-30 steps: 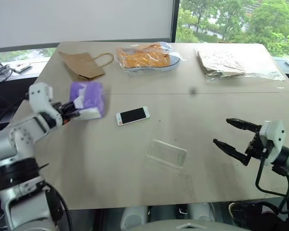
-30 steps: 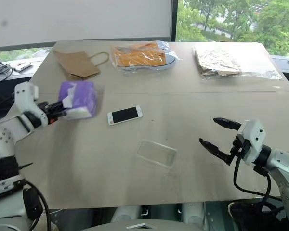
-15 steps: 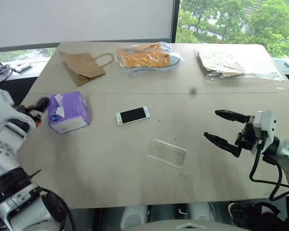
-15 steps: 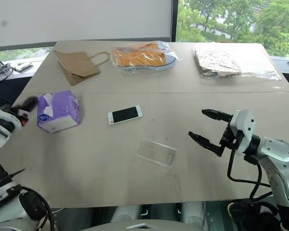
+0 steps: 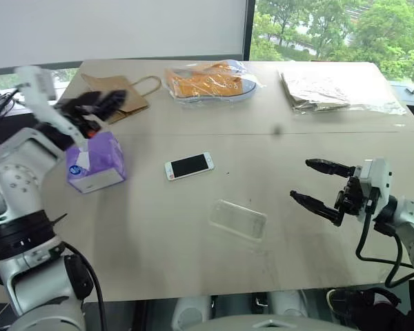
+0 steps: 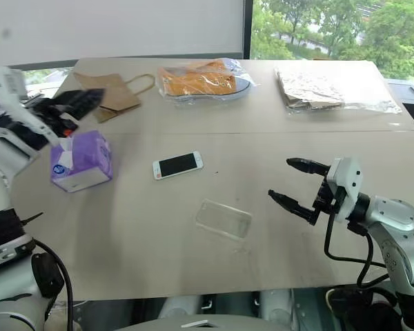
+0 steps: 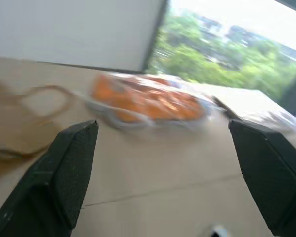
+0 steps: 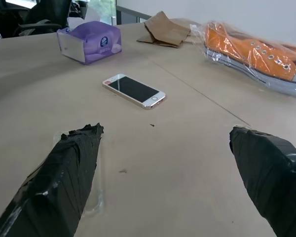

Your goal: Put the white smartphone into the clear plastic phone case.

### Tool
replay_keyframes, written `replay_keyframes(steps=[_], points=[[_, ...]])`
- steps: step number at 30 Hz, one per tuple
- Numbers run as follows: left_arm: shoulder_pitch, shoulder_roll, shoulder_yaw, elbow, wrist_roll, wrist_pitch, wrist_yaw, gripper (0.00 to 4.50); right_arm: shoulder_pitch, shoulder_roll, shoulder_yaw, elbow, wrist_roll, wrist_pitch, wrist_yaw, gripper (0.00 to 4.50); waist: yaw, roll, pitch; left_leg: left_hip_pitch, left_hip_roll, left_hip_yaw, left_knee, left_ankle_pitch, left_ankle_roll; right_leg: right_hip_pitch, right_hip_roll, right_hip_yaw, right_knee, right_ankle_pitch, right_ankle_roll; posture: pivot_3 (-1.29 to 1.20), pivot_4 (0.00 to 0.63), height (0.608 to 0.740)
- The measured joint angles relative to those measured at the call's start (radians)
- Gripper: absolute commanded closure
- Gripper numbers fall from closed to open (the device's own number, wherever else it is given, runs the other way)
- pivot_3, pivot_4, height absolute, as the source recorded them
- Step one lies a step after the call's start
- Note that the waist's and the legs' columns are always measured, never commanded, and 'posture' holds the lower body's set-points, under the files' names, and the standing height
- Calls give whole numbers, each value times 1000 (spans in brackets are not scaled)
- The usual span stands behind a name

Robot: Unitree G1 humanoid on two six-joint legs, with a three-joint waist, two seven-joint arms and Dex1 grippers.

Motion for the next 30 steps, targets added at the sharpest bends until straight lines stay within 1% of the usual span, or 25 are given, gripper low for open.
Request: replay_keyframes(steps=[3,6,8,10,14,17,20,23,25,27,30], points=[[79,1,-159,-112,-9,4,-98,102,43,-4,-13,-27,-3,6,-19,0,2,1,0,0,0,0,-1,0,0,0,1,0,0,0,0,0,150,740],[119,0,-282,-200,1,-1,-156,102,77,-12,-17,-61,-5,10,-29,0,5,1,0,0,0,-1,-1,-2,4,0,1,0,0,0,0,0,150,740],[167,45,-406,-270,57,-68,-237,102,113,-18,-21,-84,-5,15,-36,0,4,1,0,1,0,0,-1,-2,4,0,1,1,0,-2,-4,0,150,740],[194,67,-503,-283,128,-143,-301,102,141,-31,-22,-91,-8,18,-35,0,5,2,1,1,0,0,-1,-3,5,0,2,1,0,-3,-4,0,150,740],[196,107,-639,-286,234,-279,-436,102,198,-62,-26,-119,-24,18,-25,0,7,2,1,1,0,-1,0,-3,5,0,2,0,0,-4,-1,0,150,740],[191,111,-695,-286,273,-332,-496,102,217,-70,-28,-126,-24,25,-23,0,7,2,1,0,0,-1,0,-3,5,0,2,1,0,-5,-1,0,150,740],[191,111,-789,-267,332,-400,-590,102,258,-94,-30,-149,-25,31,-8,0,7,2,1,0,0,-1,0,-3,5,0,2,1,-1,-5,-1,0,150,740],[187,110,-824,-257,363,-434,-639,102,290,-111,-49,-166,-14,40,6,0,8,2,1,0,0,-1,0,-3,5,-1,2,1,-1,-5,-1,0,150,740],[158,108,-852,-234,393,-467,-679,102,328,-134,-80,-182,9,55,28,0,9,2,1,0,0,-1,0,-3,5,0,3,0,-1,-5,0,0,150,740],[108,76,-872,-182,423,-502,-710,102,364,-156,-111,-198,29,63,56,0,15,2,1,0,0,-2,1,-3,5,0,3,0,-1,-5,0,0,150,740],[73,39,-902,-134,454,-545,-732,102,397,-163,-147,-207,44,71,75,0,16,3,1,0,0,-1,1,-3,5,0,3,1,-1,-5,0,0,150,740]])
